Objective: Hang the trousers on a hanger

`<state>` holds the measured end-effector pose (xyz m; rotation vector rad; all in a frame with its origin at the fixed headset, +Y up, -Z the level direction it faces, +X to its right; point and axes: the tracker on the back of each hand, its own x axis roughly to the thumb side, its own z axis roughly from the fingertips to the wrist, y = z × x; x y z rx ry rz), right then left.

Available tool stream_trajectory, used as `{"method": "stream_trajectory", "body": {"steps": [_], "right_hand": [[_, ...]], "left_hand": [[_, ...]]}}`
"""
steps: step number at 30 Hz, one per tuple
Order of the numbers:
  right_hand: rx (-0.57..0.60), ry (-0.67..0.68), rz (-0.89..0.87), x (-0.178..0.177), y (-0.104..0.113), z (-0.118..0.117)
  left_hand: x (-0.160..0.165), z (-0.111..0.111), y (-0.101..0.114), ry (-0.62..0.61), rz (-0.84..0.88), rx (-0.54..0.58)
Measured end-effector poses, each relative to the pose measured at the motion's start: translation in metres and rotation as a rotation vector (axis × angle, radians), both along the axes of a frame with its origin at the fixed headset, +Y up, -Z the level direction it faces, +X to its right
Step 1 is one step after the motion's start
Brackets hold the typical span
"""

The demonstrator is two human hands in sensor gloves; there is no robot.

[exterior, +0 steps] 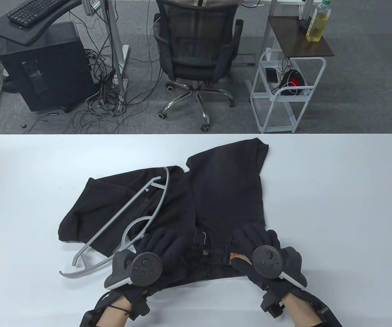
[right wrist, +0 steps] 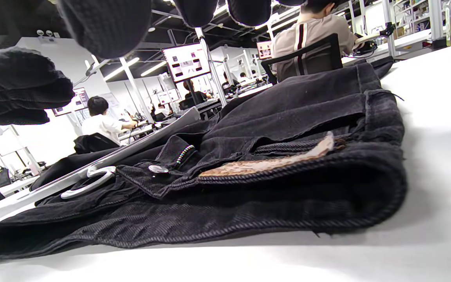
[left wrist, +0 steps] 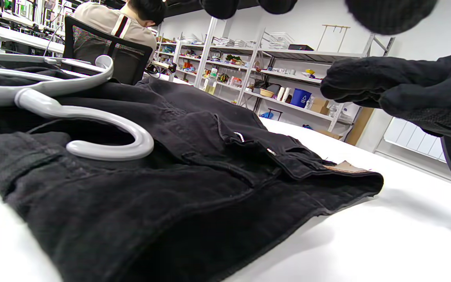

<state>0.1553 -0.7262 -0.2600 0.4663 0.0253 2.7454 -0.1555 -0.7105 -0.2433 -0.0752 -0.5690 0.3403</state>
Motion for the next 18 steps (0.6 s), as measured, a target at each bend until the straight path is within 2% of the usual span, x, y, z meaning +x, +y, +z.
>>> {"method": "stream_trajectory", "body": {"steps": [18], "right_hand": [[0.002, -0.012, -0.004, 0.006, 0.001, 0.002]], "left_hand": [[-0.016, -0.005, 0.004, 0.06, 0.037, 0.029]]}}
